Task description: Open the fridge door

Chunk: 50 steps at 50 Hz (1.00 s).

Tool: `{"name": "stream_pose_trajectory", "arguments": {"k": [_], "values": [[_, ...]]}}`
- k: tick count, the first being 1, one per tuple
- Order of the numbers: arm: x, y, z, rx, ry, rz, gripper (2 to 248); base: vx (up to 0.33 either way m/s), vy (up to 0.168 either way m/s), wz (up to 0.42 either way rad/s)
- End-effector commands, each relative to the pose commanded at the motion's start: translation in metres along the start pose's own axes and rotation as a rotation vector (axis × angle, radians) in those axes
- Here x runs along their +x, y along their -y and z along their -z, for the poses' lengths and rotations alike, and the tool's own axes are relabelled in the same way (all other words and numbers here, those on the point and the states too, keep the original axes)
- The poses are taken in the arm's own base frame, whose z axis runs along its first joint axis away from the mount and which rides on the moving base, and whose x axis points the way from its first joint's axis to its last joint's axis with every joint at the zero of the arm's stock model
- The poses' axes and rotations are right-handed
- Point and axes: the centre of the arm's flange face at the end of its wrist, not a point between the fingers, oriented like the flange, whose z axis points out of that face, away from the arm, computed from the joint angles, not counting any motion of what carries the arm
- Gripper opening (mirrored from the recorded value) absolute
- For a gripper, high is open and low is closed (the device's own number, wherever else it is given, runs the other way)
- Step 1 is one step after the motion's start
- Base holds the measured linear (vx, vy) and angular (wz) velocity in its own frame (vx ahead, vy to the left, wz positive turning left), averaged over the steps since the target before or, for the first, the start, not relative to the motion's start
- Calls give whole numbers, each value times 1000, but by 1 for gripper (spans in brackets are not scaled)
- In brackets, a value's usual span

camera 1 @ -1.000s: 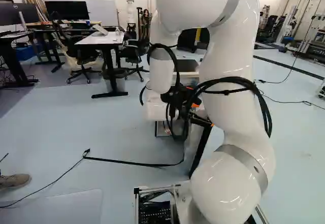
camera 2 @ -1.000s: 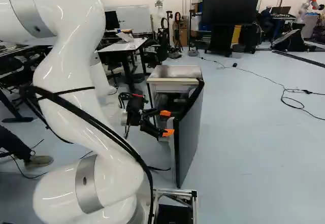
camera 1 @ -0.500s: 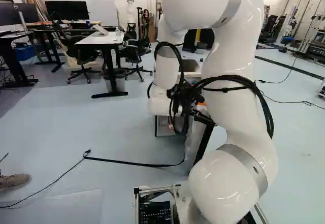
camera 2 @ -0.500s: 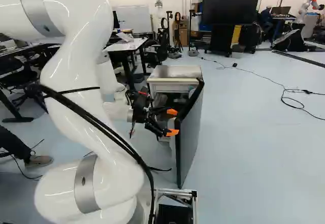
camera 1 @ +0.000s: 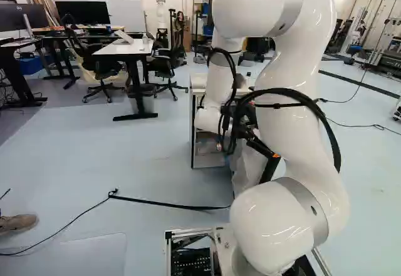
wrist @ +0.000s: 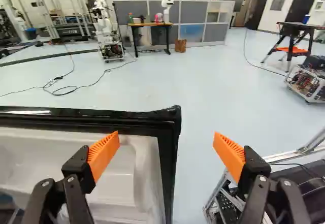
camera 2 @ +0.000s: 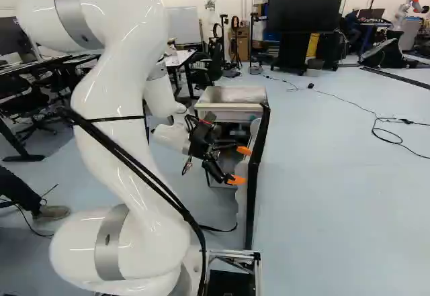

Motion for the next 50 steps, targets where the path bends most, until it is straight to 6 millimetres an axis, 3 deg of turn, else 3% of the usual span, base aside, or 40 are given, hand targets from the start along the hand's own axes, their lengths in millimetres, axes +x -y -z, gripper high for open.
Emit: {"name": "stream_pose_trajectory", "arguments": {"k": [50], "values": [[43,107,-100,-252,27,-258,247,0,0,0]]}}
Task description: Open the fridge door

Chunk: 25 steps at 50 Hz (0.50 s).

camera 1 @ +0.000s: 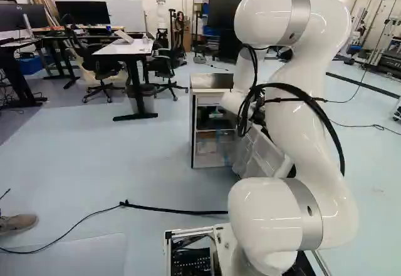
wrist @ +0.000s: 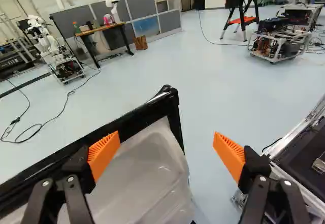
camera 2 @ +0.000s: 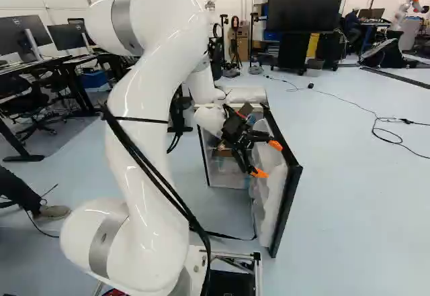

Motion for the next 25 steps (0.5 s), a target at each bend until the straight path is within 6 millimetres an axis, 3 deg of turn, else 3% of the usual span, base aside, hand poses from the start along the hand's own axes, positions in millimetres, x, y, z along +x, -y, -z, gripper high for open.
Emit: {"name": "stream_pose_trajectory", "arguments": {"k": [25], "values": [[8,61,-38,-79,4,-117,247,0,0,0]]}}
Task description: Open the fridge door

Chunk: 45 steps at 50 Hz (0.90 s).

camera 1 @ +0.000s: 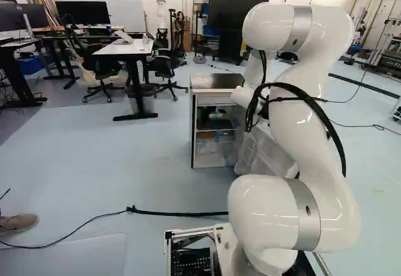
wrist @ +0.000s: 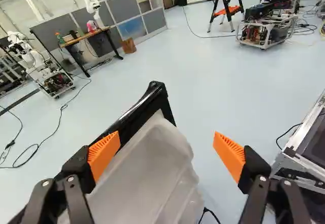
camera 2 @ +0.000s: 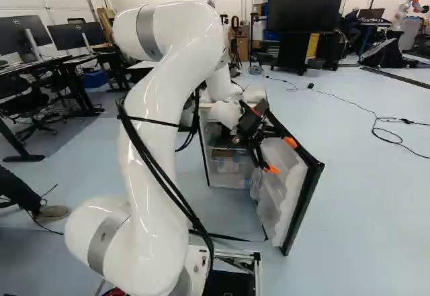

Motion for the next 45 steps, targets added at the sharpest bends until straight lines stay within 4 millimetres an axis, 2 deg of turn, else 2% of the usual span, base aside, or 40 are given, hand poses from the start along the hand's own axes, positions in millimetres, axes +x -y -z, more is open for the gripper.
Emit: {"name": "stream_pose_trajectory", "arguments": {"k": [13,20,27,45], "values": [[1,30,-17,-32,1,-57,247,0,0,0],[2,35,-20,-37,1,-65,247,0,0,0],[2,25,-17,-32,-1,-48,247,0,0,0],[3,-17,-1,39,0,43,247,0,0,0]]}}
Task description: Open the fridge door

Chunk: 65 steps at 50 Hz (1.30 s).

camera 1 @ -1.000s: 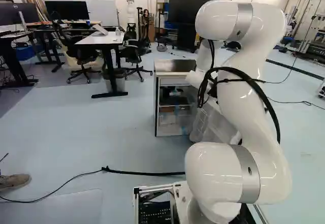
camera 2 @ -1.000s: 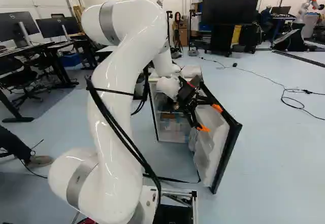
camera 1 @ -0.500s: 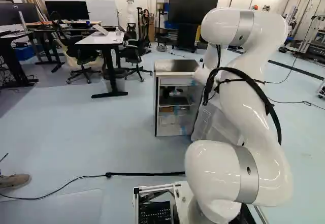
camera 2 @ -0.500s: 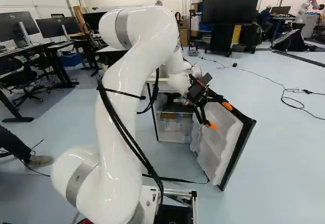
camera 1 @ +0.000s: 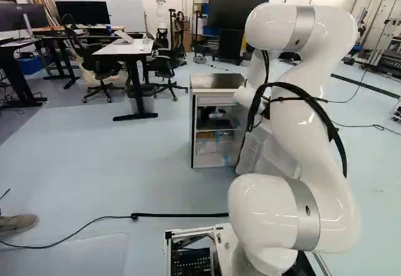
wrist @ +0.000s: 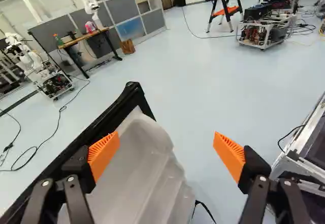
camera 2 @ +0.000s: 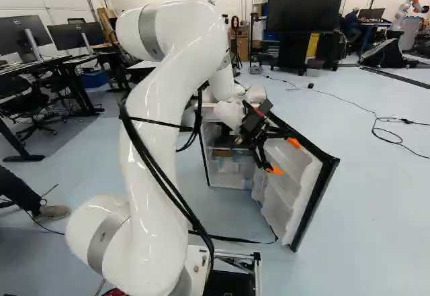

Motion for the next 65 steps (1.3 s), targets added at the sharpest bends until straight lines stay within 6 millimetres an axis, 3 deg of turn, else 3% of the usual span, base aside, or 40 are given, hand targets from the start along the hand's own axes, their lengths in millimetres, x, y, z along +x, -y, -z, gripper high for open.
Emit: {"name": "stream_pose_trajectory", "arguments": {"k": [65], "values": [[-11,-105,97,769,114,425,247,0,0,0]]}}
